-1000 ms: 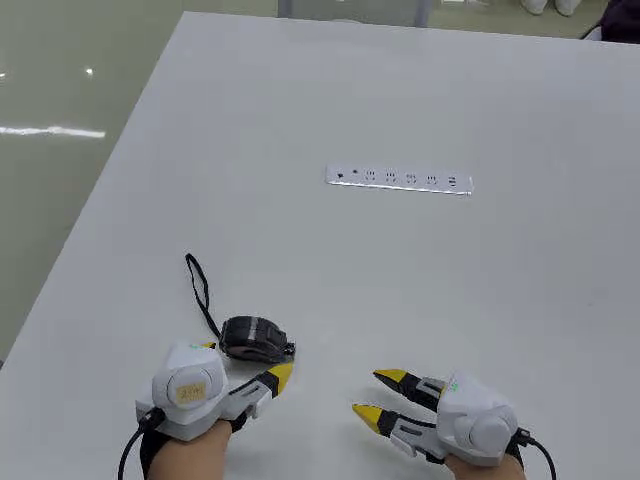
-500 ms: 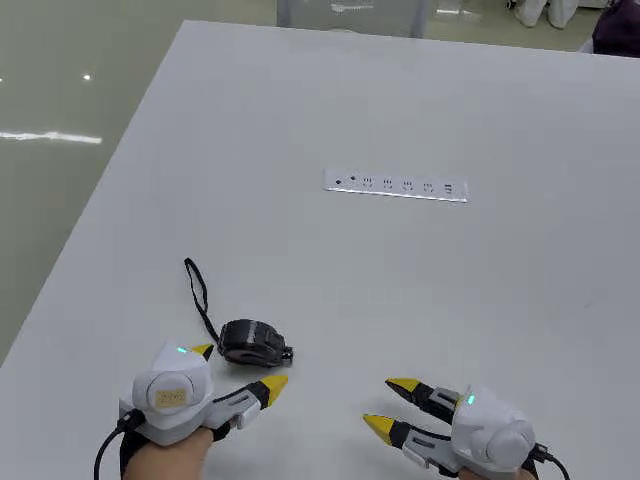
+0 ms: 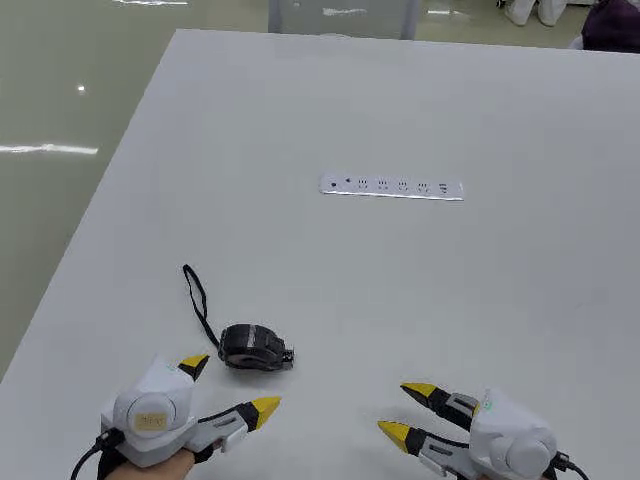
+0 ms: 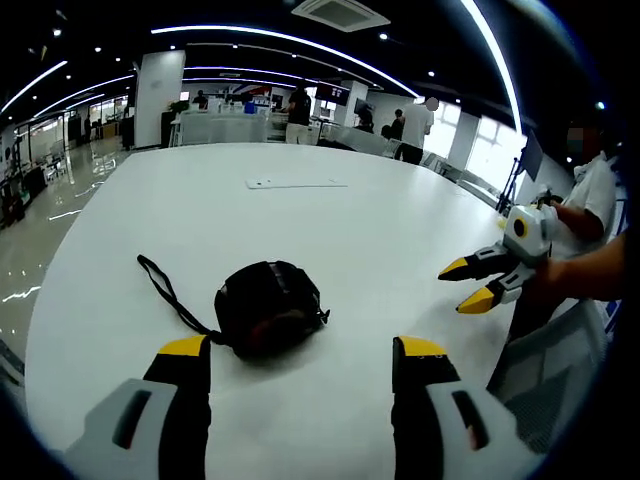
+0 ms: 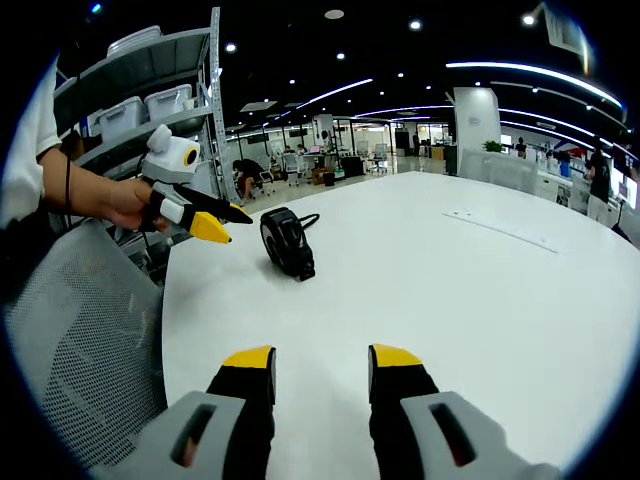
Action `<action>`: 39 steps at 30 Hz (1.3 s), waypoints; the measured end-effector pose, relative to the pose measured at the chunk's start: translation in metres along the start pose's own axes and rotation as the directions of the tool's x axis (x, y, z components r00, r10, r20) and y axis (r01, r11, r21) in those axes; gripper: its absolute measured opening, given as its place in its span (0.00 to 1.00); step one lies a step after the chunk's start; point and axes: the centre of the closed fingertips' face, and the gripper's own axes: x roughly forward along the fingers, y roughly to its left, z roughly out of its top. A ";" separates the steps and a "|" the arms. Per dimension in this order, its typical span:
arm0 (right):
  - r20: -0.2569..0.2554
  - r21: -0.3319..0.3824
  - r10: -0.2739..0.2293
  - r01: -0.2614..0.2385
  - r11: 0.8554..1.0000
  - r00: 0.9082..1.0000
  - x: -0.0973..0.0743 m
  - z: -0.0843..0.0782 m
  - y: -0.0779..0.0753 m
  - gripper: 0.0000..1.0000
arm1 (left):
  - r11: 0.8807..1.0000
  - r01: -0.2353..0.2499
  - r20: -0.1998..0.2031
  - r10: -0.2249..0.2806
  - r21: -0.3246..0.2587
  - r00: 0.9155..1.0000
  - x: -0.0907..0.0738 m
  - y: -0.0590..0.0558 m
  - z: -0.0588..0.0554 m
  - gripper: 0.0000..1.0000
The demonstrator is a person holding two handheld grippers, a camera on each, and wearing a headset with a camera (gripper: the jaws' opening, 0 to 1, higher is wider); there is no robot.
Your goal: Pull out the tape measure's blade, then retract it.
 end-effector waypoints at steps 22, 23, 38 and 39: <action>0.029 0.030 -0.057 0.057 0.998 0.998 -0.027 0.003 0.000 0.42 | 1.000 -0.022 0.029 0.022 -0.006 0.999 -0.043 0.026 -0.017 0.73; 0.028 0.027 -0.061 0.060 0.998 0.998 -0.029 0.003 0.000 0.43 | 1.000 -0.024 0.030 0.025 -0.010 0.999 -0.046 0.028 -0.019 0.73; 0.026 0.035 -0.105 0.105 0.994 0.994 -0.048 -0.003 -0.003 0.46 | 0.999 -0.034 0.014 0.035 -0.025 0.999 -0.065 0.034 -0.041 0.73; 0.025 0.036 -0.106 0.105 0.994 0.994 -0.048 -0.004 -0.002 0.46 | 0.999 -0.030 0.013 0.031 -0.031 0.999 -0.066 0.033 -0.042 0.73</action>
